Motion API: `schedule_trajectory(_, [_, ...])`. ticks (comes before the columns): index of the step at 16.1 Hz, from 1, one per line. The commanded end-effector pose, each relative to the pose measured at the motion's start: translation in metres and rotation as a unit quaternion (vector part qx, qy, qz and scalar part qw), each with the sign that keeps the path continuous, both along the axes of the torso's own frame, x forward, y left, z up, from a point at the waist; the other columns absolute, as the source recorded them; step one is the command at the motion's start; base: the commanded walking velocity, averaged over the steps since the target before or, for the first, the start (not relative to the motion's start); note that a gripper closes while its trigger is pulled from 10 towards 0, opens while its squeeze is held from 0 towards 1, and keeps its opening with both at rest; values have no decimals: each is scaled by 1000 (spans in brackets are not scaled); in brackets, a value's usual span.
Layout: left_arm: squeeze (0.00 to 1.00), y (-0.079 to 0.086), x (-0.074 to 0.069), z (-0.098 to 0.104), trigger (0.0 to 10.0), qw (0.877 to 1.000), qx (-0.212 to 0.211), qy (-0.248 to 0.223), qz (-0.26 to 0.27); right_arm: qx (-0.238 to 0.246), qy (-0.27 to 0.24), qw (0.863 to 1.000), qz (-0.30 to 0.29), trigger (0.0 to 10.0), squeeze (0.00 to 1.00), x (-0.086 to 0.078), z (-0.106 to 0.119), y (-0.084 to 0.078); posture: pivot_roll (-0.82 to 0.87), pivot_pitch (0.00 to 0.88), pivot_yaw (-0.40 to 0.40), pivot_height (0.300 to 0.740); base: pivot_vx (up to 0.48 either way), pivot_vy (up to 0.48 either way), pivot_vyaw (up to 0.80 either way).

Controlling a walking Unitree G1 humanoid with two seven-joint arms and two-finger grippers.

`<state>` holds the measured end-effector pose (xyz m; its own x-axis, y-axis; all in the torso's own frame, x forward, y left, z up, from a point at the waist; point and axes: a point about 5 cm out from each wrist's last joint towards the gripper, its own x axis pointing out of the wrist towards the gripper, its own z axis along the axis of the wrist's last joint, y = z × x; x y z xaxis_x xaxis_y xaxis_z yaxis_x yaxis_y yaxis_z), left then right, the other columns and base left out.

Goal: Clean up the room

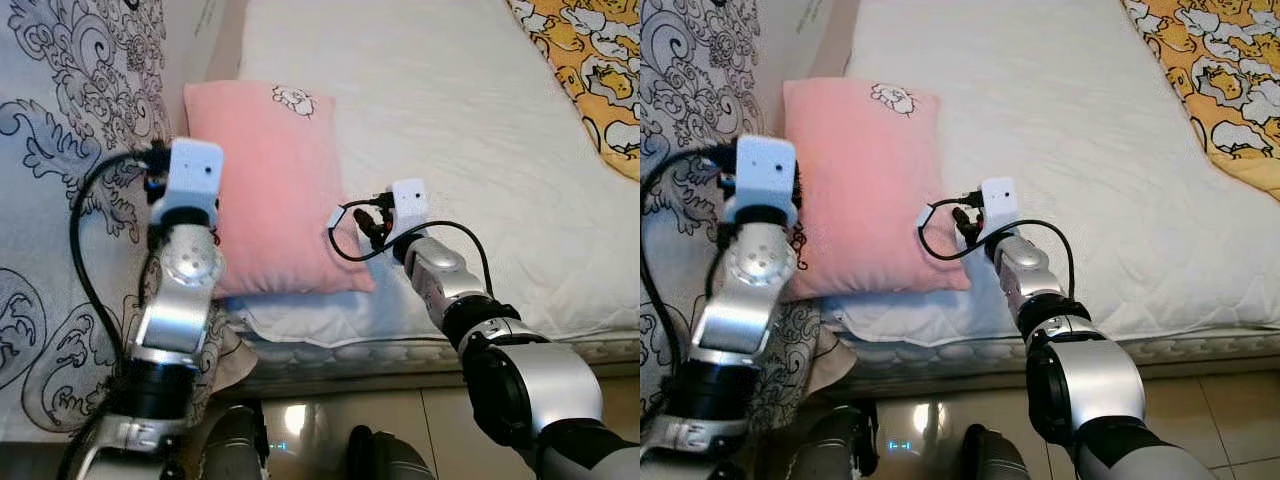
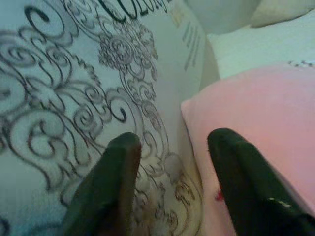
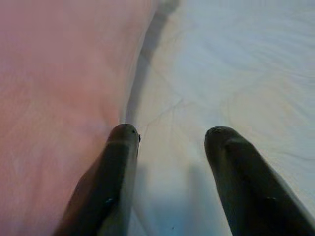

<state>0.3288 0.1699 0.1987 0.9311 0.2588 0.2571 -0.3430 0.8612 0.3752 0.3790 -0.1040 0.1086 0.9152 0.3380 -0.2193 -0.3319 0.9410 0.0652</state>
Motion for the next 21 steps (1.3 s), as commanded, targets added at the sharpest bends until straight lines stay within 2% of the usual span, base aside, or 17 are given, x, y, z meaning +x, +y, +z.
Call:
schedule_trajectory(1, [1000,1,-1,6,10000,1000,3,-2,-11,0,-26,1000,-7,10000,1000,1,5,-2,145,201,-83,740,0,0,0])
schedule_trajectory(3, [1000,4,-4,12,10000,1000,-7,1,-27,1,-82,996,-22,10000,1000,6,21,-6,135,175,-83,740,0,0,0])
schedule_trajectory(4, [1000,8,-13,13,10000,998,-33,20,-48,-8,-154,987,-40,10000,1000,7,37,-16,129,152,-80,740,0,0,0])
schedule_trajectory(5, [1000,11,-20,13,10000,997,-45,26,-56,-11,-183,982,-54,10000,1000,3,40,-26,125,140,-79,740,0,0,0])
schedule_trajectory(6, [1000,12,-21,13,10000,997,-47,28,-57,-11,-190,980,-60,10000,1000,2,41,-29,123,135,-80,740,0,0,0])
schedule_trajectory(8, [1000,11,-32,8,10000,993,-73,36,-88,-22,-229,969,-95,10000,1000,-14,40,-50,118,73,-77,740,0,0,0])
schedule_trajectory(9, [1000,10,-37,6,10000,992,-77,40,-92,-23,-237,965,-107,10000,1000,-20,40,-55,118,73,-77,740,0,0,0])
schedule_trajectory(10, [1000,9,-46,-1,10000,988,-96,53,-106,-29,-250,961,-119,10000,1000,-37,38,-59,111,44,-77,740,0,0,0])
schedule_trajectory(12, [1000,11,-60,-19,10000,982,-130,84,-109,-30,-244,961,-126,10000,1000,-70,23,-57,97,13,-77,740,0,0,0])
schedule_trajectory(13, [1000,10,-66,-24,10000,980,-140,83,-116,-28,-221,966,-131,10000,1000,-87,9,-59,93,3,-75,740,0,0,0])
schedule_trajectory(16, [1000,12,-77,-40,10000,976,-162,93,-115,-25,-200,971,-132,10000,1000,-115,-4,-61,80,0,-67,740,0,0,0])
schedule_trajectory(17, [1000,12,-96,-63,10000,971,-169,131,-109,-27,-182,973,-136,10000,1000,-133,-9,-65,58,0,-57,740,0,0,0])
schedule_trajectory(18, [1000,18,-101,-71,10000,970,-173,142,-90,-34,-170,974,-143,10000,1000,-142,-12,-70,54,0,-56,740,0,0,0])
schedule_trajectory(21, [1000,25,-91,-71,10000,970,-187,139,-71,-32,-137,979,-148,10000,1000,-151,-22,-74,45,0,-54,740,0,0,0])
